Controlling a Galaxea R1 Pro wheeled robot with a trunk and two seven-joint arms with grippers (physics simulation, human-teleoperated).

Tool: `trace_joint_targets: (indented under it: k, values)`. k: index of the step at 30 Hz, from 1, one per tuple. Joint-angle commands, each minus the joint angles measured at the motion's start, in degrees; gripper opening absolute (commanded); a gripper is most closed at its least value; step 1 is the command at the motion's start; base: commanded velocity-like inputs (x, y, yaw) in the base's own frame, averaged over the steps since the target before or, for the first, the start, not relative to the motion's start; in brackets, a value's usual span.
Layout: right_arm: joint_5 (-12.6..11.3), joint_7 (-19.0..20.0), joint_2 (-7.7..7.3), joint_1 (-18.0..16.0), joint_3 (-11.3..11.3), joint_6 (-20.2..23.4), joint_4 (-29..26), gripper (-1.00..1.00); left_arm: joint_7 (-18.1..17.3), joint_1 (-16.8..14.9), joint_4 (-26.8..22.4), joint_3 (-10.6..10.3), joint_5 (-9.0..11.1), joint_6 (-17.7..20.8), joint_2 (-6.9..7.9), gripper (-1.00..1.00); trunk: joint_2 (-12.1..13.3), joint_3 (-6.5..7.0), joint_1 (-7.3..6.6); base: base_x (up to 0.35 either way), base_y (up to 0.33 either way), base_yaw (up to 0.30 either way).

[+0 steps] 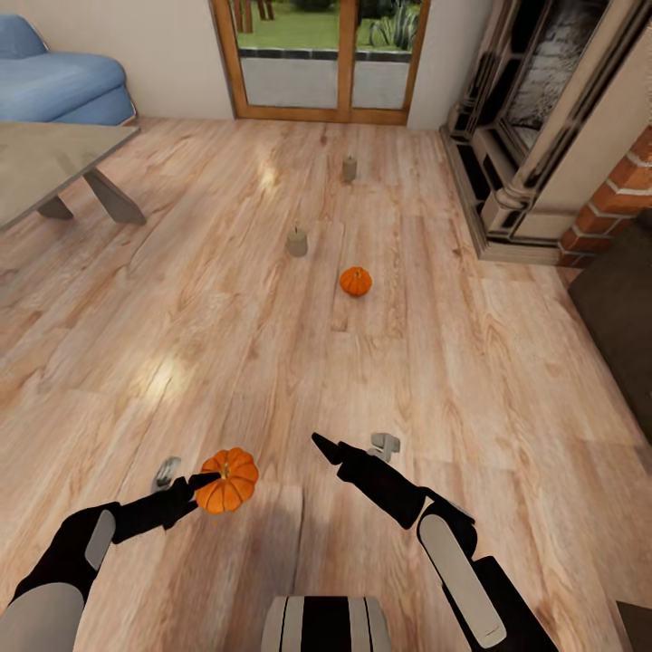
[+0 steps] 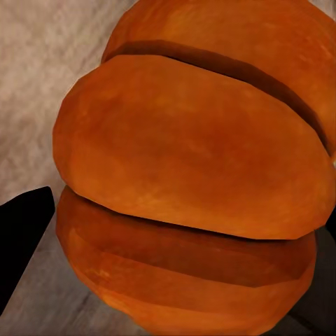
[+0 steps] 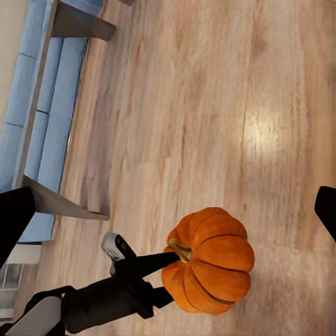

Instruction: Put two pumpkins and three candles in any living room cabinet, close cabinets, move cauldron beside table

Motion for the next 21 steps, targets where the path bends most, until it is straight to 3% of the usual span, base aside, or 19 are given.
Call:
trace_joint_targets:
  k: [1,21]
  values:
    - [0.00,-0.02,0.00,-0.01,-0.02,-0.05,0.06,1.00,0.09,0.02,-0.08,-0.11,-0.18,0.04,0.00,-1.00,0.02,0.23,-0.02,0.000,0.000,0.000]
    - [0.08,-0.07,-0.34,-0.02,-0.49,-0.25,1.02,1.00,0.09,0.03,-0.40,-0.50,-0.19,1.49,0.42,-1.00,0.28,4.66,-0.54,0.000,0.000,0.000]
